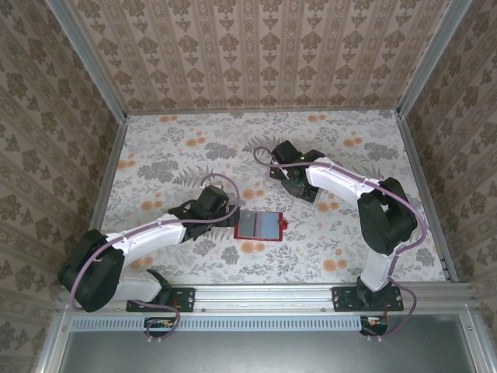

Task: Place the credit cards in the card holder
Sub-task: Pick up the credit card from the storage box.

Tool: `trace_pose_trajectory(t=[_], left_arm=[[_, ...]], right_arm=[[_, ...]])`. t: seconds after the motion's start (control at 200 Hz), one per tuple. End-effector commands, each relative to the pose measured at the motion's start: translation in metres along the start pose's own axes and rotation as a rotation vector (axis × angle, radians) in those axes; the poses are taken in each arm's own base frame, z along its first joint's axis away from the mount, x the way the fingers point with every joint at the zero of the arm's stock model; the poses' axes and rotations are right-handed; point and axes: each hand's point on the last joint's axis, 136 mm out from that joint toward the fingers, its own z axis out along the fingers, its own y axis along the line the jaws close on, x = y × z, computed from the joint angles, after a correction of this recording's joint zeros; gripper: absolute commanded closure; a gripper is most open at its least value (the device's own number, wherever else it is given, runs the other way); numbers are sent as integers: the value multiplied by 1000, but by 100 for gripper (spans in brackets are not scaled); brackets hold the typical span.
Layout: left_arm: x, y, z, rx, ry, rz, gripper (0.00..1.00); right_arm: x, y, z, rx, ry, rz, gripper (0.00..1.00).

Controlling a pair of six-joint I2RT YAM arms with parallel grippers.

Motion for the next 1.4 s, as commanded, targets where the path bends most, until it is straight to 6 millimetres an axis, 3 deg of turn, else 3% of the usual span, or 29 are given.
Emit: trace_pose_trajectory(t=[0.0, 0.765, 1.07, 1.25, 1.395], left_arm=[[-8, -5, -1, 14, -5, -4, 0], [-5, -4, -1, 17, -4, -13, 0], [-5, -4, -3, 21, -9, -18, 0], [-4, -4, -2, 21, -8, -18, 0], [-4, -4, -2, 24, -8, -18, 0]], right_arm=[[12, -2, 9, 43, 56, -36, 66], [31, 4, 27, 56, 145, -64, 74], [31, 3, 24, 60, 142, -68, 78], [30, 2, 19, 58, 134, -66, 78], [29, 0, 14, 62, 125, -65, 70]])
